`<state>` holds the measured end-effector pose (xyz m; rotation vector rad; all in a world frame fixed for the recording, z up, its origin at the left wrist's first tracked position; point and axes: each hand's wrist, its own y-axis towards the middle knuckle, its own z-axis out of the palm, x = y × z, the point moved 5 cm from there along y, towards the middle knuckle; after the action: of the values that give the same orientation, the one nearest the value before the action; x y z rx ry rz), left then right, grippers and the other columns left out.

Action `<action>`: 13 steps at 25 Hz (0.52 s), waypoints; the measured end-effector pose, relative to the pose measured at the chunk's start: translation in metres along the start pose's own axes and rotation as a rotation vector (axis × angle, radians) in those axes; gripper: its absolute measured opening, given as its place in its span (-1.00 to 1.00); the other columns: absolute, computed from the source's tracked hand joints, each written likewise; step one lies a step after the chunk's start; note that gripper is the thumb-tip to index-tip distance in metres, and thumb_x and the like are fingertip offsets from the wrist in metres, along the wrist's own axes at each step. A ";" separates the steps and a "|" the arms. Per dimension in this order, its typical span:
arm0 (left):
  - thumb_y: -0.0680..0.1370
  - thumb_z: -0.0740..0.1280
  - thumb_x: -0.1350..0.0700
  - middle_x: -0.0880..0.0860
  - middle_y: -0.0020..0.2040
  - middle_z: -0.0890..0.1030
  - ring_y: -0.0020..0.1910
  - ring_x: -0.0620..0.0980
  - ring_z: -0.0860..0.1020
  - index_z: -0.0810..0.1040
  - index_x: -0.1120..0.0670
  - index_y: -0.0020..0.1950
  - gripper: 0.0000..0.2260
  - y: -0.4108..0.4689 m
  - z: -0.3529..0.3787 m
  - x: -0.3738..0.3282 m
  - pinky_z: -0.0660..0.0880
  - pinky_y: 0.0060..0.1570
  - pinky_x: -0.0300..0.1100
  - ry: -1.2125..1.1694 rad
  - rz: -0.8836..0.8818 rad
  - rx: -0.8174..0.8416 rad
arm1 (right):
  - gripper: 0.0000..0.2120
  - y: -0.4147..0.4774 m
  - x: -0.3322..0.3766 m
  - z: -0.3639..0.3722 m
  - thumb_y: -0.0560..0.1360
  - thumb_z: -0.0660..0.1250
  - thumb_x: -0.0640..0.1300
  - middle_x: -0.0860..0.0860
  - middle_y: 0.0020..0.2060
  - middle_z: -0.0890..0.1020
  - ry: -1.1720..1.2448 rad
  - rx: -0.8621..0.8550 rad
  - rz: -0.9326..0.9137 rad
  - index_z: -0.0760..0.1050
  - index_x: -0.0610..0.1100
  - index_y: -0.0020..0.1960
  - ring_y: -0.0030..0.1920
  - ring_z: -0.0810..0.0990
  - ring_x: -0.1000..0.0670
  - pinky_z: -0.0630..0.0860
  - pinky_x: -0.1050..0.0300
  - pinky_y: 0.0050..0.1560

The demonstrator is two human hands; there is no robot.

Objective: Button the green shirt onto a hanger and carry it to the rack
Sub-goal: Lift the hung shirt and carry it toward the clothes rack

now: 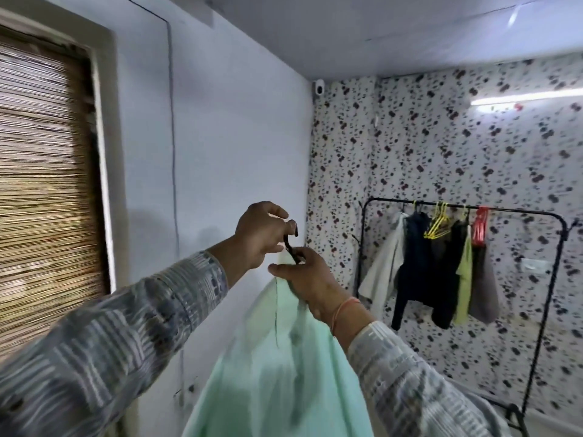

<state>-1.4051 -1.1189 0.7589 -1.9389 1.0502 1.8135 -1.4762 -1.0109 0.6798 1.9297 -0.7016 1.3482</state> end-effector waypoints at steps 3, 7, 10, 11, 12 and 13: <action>0.51 0.56 0.24 0.13 -0.04 0.74 -0.13 0.08 0.69 0.62 0.10 0.14 -0.74 0.092 0.059 0.029 0.69 0.02 0.02 -0.071 -0.001 0.113 | -0.46 0.089 -0.043 -0.030 0.37 0.60 -0.01 -0.05 0.07 0.69 -0.030 -0.165 0.049 0.45 0.02 0.26 -0.14 0.60 -0.03 0.46 0.16 -0.22; 0.63 0.44 0.19 0.13 -0.03 0.77 -0.14 0.05 0.68 0.64 0.08 0.10 -0.94 0.213 0.131 0.052 0.60 -0.02 -0.01 -0.183 -0.007 0.264 | -0.60 0.211 -0.077 -0.074 0.40 0.50 -0.14 -0.01 -0.16 0.70 -0.078 -0.275 0.076 0.54 -0.03 0.22 -0.28 0.62 0.04 0.49 0.27 -0.41; 0.65 0.41 0.18 0.11 -0.05 0.74 -0.13 0.06 0.63 0.66 0.05 0.07 -0.95 0.301 0.177 0.080 0.55 -0.08 -0.05 -0.270 -0.043 0.268 | -0.75 0.287 -0.097 -0.117 0.49 0.46 -0.33 0.06 -0.33 0.65 0.003 -0.299 0.096 0.68 -0.09 0.11 -0.35 0.59 0.06 0.50 0.27 -0.41; 0.65 0.41 0.18 0.11 -0.04 0.74 -0.13 0.06 0.62 0.66 0.06 0.08 -0.94 0.327 0.196 0.092 0.54 -0.10 -0.06 -0.282 -0.060 0.279 | -0.77 0.310 -0.107 -0.132 0.50 0.45 -0.33 0.06 -0.32 0.68 0.016 -0.324 0.111 0.69 -0.07 0.06 -0.31 0.63 0.04 0.55 0.24 -0.35; 0.64 0.41 0.18 0.11 -0.03 0.74 -0.12 0.07 0.61 0.67 0.06 0.08 -0.94 0.352 0.216 0.104 0.53 -0.12 -0.07 -0.285 -0.072 0.294 | -0.80 0.333 -0.119 -0.148 0.50 0.46 -0.31 0.04 -0.28 0.71 0.025 -0.354 0.121 0.69 -0.04 0.02 -0.25 0.68 0.00 0.62 0.18 -0.26; 0.63 0.42 0.18 0.11 -0.02 0.75 -0.12 0.07 0.62 0.68 0.05 0.06 -0.94 0.377 0.236 0.116 0.53 -0.13 -0.07 -0.286 -0.080 0.306 | -0.83 0.357 -0.130 -0.163 0.49 0.48 -0.27 0.00 -0.23 0.74 0.045 -0.380 0.127 0.69 -0.04 0.02 -0.18 0.73 -0.06 0.70 0.08 -0.16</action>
<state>-1.8383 -1.2633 0.7089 -1.4737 1.0640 1.7070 -1.8791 -1.1022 0.6743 1.5708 -0.9931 1.2246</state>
